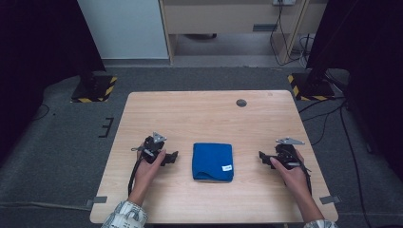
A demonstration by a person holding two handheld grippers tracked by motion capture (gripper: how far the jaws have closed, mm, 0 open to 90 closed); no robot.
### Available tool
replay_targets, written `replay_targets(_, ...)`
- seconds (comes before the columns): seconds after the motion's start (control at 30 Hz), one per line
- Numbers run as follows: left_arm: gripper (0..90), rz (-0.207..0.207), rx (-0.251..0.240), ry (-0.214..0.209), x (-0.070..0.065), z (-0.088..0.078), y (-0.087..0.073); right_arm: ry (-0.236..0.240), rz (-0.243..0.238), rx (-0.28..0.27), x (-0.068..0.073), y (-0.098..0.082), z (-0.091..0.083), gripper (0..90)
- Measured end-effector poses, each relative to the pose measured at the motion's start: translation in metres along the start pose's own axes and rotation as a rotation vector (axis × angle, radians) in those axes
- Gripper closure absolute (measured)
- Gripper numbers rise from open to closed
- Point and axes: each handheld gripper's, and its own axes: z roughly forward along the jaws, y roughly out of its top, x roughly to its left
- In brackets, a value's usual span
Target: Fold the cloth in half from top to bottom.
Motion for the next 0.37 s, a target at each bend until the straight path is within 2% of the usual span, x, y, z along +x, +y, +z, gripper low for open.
replay_targets(0.13, 6.8, -0.009, 0.013, 0.0, 0.001, 0.004, -0.003, -0.007, -0.025, 0.01, 0.003, 0.0, 0.001, 9.4)
replay_targets(0.23, 4.6, -0.008, 0.011, 0.002, 0.002, 0.004, -0.003, -0.031, -0.085, 0.033, 0.008, -0.001, 0.001, 7.6)
replay_targets(0.37, 2.5, -0.006, -0.005, -0.001, 0.002, 0.006, -0.004, -0.027, -0.097, 0.043, 0.011, -0.002, 0.001, 6.3)
